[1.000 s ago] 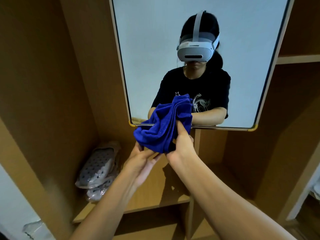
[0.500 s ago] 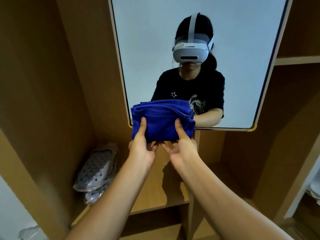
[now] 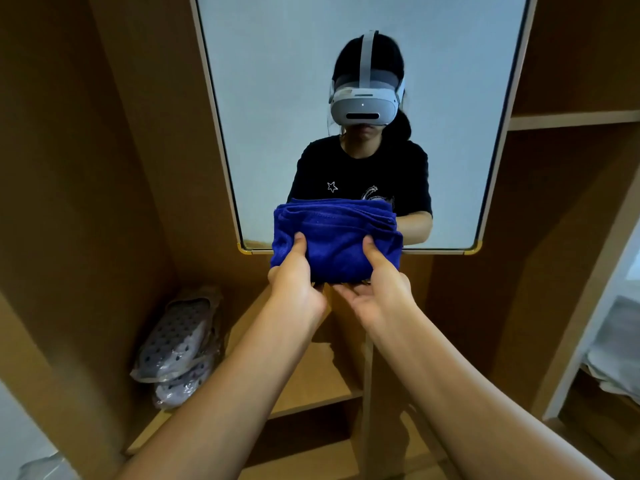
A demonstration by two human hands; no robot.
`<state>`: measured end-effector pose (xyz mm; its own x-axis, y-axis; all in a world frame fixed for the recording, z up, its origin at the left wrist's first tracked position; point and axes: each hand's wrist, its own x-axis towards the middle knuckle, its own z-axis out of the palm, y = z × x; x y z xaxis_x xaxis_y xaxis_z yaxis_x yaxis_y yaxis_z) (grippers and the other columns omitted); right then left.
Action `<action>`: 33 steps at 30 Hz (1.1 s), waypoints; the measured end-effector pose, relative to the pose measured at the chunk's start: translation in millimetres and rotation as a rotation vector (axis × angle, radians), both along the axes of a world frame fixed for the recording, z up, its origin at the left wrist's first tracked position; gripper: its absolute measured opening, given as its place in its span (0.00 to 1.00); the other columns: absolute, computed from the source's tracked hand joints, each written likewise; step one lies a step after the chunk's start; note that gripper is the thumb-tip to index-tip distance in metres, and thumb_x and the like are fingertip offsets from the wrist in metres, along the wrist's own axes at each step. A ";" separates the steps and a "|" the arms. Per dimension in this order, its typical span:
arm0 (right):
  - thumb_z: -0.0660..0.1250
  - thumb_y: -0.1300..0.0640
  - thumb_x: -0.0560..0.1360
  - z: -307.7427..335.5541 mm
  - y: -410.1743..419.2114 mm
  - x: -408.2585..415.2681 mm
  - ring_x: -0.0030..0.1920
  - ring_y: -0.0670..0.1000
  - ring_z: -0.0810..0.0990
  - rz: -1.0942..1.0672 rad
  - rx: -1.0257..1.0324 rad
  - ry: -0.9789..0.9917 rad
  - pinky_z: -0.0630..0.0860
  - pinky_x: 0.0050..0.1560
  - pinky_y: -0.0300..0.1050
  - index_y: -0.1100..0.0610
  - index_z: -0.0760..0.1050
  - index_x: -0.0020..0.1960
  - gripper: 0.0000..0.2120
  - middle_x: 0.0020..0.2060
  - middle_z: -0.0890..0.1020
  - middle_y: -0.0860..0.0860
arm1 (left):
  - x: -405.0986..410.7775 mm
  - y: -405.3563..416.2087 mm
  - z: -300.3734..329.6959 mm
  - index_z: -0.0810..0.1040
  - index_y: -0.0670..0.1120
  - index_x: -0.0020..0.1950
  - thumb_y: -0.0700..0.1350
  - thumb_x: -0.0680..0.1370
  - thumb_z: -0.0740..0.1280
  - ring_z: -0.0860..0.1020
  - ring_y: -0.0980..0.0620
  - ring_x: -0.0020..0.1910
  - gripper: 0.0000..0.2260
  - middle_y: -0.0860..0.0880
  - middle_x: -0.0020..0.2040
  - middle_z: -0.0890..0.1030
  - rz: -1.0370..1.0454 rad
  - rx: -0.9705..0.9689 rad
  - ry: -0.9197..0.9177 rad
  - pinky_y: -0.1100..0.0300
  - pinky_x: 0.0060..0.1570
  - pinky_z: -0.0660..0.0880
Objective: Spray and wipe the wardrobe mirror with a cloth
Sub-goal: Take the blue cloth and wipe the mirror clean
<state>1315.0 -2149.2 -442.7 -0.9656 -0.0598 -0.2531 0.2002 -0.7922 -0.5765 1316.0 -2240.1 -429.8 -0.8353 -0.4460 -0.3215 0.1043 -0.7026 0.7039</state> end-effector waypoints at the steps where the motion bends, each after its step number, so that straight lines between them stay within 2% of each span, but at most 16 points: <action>1: 0.73 0.57 0.74 1.0 3.2 1.5 0.65 0.67 0.73 -0.004 0.001 -0.003 0.76 0.55 0.67 0.54 0.68 0.48 0.13 0.65 0.73 0.62 | -0.2 2.8 1.9 0.66 0.46 0.71 0.47 0.75 0.72 0.76 0.38 0.60 0.27 0.41 0.65 0.74 -0.004 -0.010 -0.014 0.42 0.58 0.76; 6: 0.74 0.57 0.73 1.8 17.7 5.8 0.62 0.66 0.75 -0.043 0.032 -0.022 0.78 0.53 0.68 0.53 0.67 0.52 0.16 0.64 0.75 0.60 | 0.7 16.1 4.4 0.63 0.47 0.72 0.48 0.75 0.71 0.75 0.37 0.61 0.29 0.40 0.66 0.73 -0.035 -0.069 -0.067 0.41 0.60 0.75; 11: 0.75 0.54 0.71 -2.1 35.5 7.7 0.56 0.63 0.80 -0.157 0.131 -0.024 0.82 0.47 0.60 0.55 0.67 0.57 0.21 0.59 0.78 0.59 | 3.0 36.0 3.3 0.65 0.47 0.70 0.48 0.75 0.71 0.76 0.38 0.59 0.26 0.39 0.64 0.75 -0.115 -0.064 -0.061 0.41 0.59 0.75; 23: 0.75 0.56 0.72 1.1 82.3 1.9 0.60 0.63 0.77 -0.256 0.150 -0.040 0.79 0.53 0.62 0.55 0.67 0.61 0.23 0.63 0.75 0.59 | -3.9 87.5 -1.9 0.63 0.48 0.72 0.49 0.75 0.71 0.75 0.38 0.62 0.29 0.40 0.66 0.73 -0.163 -0.051 -0.062 0.42 0.62 0.74; 27: 0.74 0.56 0.72 2.2 99.1 -0.4 0.61 0.62 0.77 -0.305 0.153 -0.048 0.79 0.55 0.61 0.55 0.67 0.57 0.20 0.62 0.76 0.58 | -10.6 104.1 -5.6 0.64 0.48 0.72 0.48 0.74 0.73 0.76 0.38 0.60 0.30 0.39 0.65 0.74 -0.224 0.007 -0.026 0.42 0.60 0.75; 33: 0.74 0.56 0.72 4.3 122.4 -4.9 0.61 0.60 0.77 -0.384 0.177 -0.032 0.79 0.55 0.60 0.56 0.69 0.65 0.25 0.62 0.77 0.56 | -16.6 124.0 -8.9 0.67 0.47 0.70 0.44 0.72 0.74 0.78 0.39 0.59 0.29 0.39 0.61 0.77 -0.333 0.125 0.040 0.43 0.59 0.76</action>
